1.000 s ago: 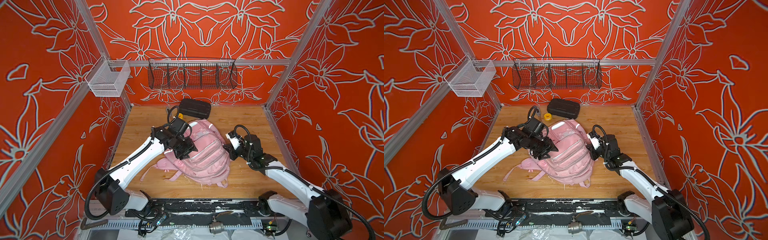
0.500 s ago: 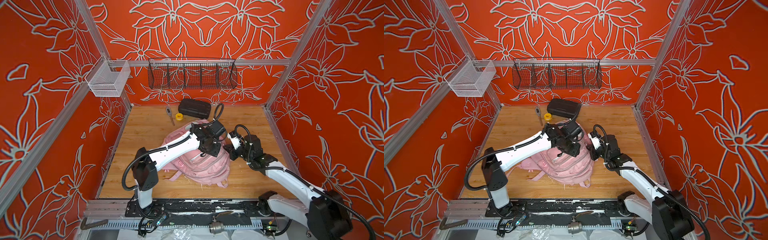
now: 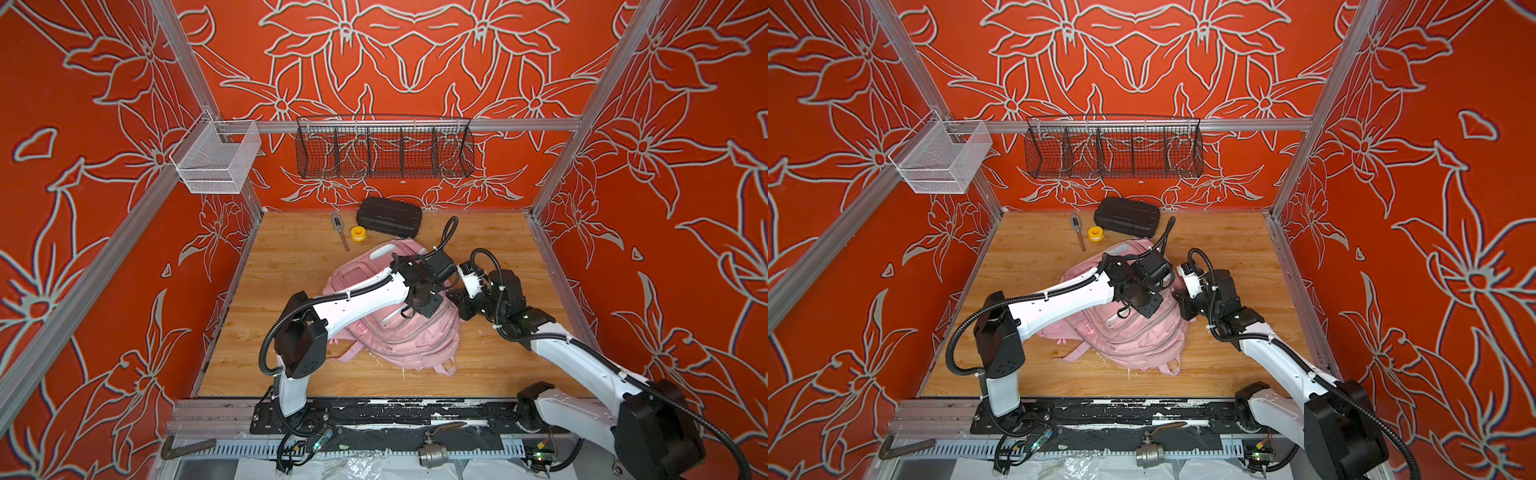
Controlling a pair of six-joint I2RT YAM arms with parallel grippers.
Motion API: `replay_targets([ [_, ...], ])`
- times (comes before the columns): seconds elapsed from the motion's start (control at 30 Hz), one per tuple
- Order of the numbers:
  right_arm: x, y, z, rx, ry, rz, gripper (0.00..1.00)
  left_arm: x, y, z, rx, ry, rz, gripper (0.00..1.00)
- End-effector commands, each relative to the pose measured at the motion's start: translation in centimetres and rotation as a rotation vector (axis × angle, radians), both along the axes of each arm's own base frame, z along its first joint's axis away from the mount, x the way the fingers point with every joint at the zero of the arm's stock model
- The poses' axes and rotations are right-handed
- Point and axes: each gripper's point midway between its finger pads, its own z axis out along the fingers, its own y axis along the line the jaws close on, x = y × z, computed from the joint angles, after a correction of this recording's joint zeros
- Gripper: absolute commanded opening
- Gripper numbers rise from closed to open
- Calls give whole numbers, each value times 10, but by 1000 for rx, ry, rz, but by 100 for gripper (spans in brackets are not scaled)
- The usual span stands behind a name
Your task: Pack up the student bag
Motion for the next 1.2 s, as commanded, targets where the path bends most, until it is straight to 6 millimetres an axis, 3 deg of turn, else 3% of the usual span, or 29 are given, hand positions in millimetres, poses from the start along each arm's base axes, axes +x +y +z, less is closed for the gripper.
replay_targets([
  [0.0,15,-2,21,15,-64,-40,0,7,18,-6,79,-24,7,0],
  [0.3,42,-3,20,-26,-79,-32,0,-37,33,21,-58,-64,-224,0],
  [0.47,59,5,10,-53,-11,12,0,-49,42,25,-38,-88,-335,0],
  [0.8,85,14,-3,-57,46,27,0,-45,34,35,-68,-122,-354,0],
  [0.93,83,19,10,-41,27,68,0,-30,31,36,-54,-139,-272,0],
  [0.97,82,16,14,-51,23,49,4,-25,28,38,-59,-143,-242,17],
  [1.0,82,11,17,-66,16,24,17,-18,25,40,-67,-150,-202,34],
  [1.07,82,-2,22,-106,1,-39,34,-5,23,43,-85,-180,-107,52],
  [1.13,80,-17,27,-145,-26,-98,50,7,24,48,-111,-228,-24,62],
  [1.17,81,-28,26,-174,-34,-157,62,13,27,52,-125,-261,24,71],
])
